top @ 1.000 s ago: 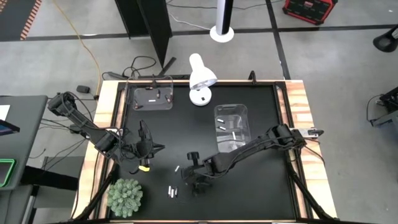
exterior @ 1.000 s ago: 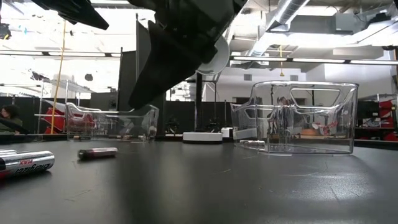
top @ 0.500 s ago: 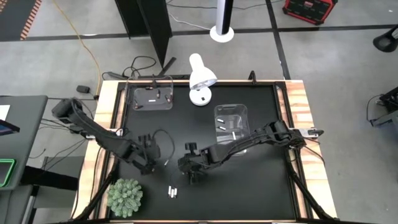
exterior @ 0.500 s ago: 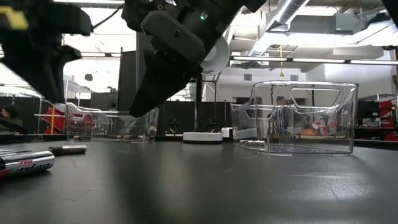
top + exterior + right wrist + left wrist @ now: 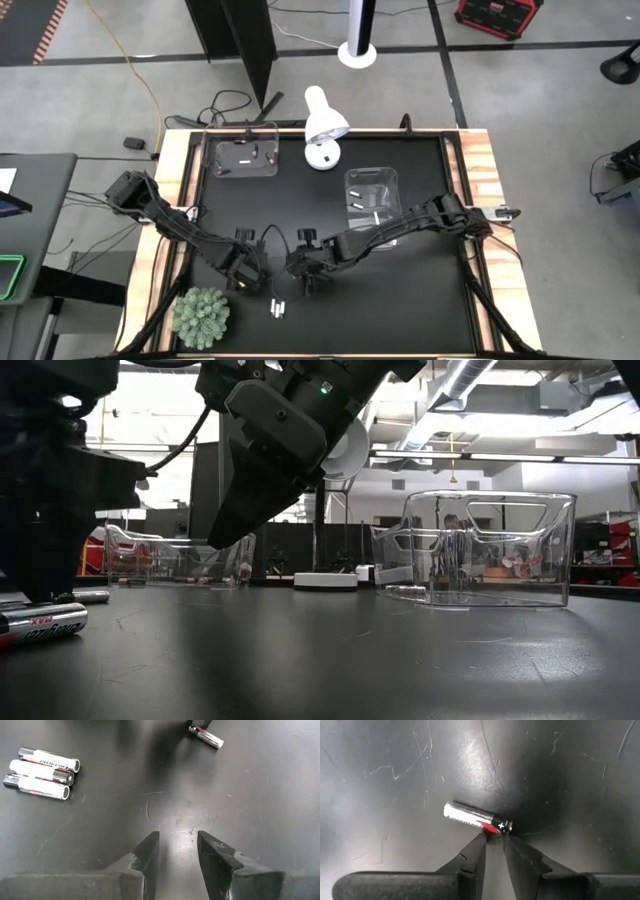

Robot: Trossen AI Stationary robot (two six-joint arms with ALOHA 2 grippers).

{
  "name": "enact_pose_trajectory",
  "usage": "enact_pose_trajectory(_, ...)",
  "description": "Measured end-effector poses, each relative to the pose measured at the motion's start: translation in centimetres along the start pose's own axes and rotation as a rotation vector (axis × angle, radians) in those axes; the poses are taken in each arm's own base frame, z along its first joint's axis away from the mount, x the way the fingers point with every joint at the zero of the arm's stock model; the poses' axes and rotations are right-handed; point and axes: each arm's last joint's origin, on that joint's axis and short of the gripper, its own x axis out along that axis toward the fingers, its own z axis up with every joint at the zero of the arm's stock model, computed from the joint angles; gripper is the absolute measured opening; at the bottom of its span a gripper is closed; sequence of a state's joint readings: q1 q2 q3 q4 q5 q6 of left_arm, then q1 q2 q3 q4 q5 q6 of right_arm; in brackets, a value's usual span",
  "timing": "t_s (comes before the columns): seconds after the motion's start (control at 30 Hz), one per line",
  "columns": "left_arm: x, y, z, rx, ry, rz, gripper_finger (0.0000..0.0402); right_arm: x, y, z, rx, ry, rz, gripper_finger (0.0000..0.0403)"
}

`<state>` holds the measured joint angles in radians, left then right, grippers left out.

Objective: Sort batteries
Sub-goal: Put the silver battery into the bottom transparent bin

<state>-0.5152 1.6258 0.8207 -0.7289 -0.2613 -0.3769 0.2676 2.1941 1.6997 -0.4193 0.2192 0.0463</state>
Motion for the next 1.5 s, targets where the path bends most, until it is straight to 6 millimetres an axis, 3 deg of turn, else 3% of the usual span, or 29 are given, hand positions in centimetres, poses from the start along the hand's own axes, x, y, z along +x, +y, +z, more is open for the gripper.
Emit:
enact_pose_trajectory(0.23, -0.7, 0.6, 0.6, -0.032, -0.1, 0.011, 0.0071, 0.0, -0.1, 0.0, 0.001, -0.001, -0.001, 0.0146)
enact_pose_trajectory(0.47, -1.2, 0.6, 3.1, 0.007, -0.341, -0.03, 0.007, 0.0, -0.3, 0.1, 0.014, -0.008, -0.003, 0.0146)
enact_pose_trajectory(0.6, -1.4, 0.9, 3.1, 0.002, -0.341, -0.026, 0.007, 0.0, -0.6, -0.1, 0.058, 0.02, -0.009, 0.0146)
enact_pose_trajectory(0.87, -3.5, 1.8, 2.4, -0.078, -0.389, -0.014, 0.007, 2.8, -6.0, -2.1, 0.178, 0.017, -0.095, 0.0146)
enact_pose_trajectory(1.03, -6.1, 2.8, 0.8, -0.175, -0.429, 0.016, 0.007, 3.6, -9.1, -2.6, 0.245, -0.016, -0.118, 0.0164)
enact_pose_trajectory(1.23, -8.6, 4.0, -1.2, -0.282, -0.458, 0.022, 0.007, 5.0, -12.4, -4.6, 0.307, 0.086, -0.124, 0.0191)
enact_pose_trajectory(1.37, -9.3, 4.5, -2.3, -0.338, -0.44, 0.017, 0.007, 6.0, -13.6, -5.8, 0.361, 0.142, -0.094, 0.0192)
enact_pose_trajectory(1.5, -9.4, 4.8, -3.0, -0.376, -0.407, 0.025, 0.007, 6.0, -13.4, -6.1, 0.386, 0.164, -0.091, 0.0174)
